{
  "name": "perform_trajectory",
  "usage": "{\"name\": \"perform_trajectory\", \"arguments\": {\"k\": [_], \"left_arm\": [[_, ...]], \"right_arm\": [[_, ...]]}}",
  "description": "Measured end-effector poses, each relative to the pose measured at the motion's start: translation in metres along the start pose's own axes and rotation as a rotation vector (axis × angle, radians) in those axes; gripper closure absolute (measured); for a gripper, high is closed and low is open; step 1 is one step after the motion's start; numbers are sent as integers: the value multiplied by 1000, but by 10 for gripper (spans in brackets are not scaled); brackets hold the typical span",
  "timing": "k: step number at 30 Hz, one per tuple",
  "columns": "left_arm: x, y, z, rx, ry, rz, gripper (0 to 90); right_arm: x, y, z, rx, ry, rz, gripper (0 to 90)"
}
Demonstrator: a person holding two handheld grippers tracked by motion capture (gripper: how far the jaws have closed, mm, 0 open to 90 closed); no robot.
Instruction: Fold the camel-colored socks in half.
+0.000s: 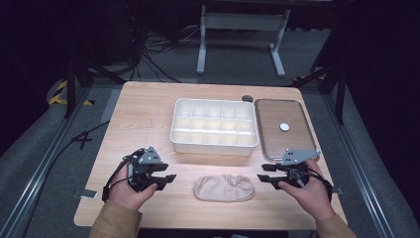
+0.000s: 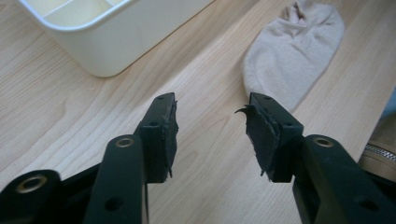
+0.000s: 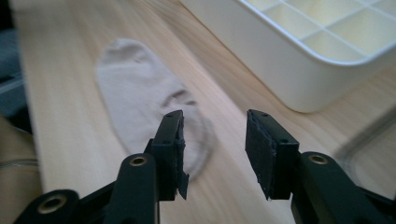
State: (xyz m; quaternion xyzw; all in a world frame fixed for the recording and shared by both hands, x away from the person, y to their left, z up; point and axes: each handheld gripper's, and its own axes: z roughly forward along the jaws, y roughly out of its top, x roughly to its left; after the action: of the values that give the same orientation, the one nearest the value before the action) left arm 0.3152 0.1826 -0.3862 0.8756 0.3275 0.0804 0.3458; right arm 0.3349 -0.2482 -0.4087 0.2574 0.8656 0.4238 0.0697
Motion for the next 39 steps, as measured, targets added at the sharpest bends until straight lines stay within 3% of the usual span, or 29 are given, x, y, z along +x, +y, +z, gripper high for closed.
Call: {"name": "perform_trajectory", "arguments": {"k": [2, 7, 15, 17, 28, 39], "left_arm": [[-1, 0, 1, -6, -22, -14, 555], [2, -1, 4, 0, -31, -35, 565], [-6, 3, 14, 9, -36, -2, 470], [-8, 3, 17, 17, -41, -1, 466], [-14, 2, 39, 22, -66, 13, 457], [-19, -1, 58, 42, -81, 10, 467]], "right_arm": [[3, 1, 4, -14, 42, 8, 629], [9, 3, 14, -4, 55, -2, 713], [20, 4, 39, 21, 84, -15, 837], [25, 5, 47, 27, 89, -37, 867], [35, 0, 73, 65, 107, -73, 865], [35, -5, 80, 101, 103, -80, 893]]}}
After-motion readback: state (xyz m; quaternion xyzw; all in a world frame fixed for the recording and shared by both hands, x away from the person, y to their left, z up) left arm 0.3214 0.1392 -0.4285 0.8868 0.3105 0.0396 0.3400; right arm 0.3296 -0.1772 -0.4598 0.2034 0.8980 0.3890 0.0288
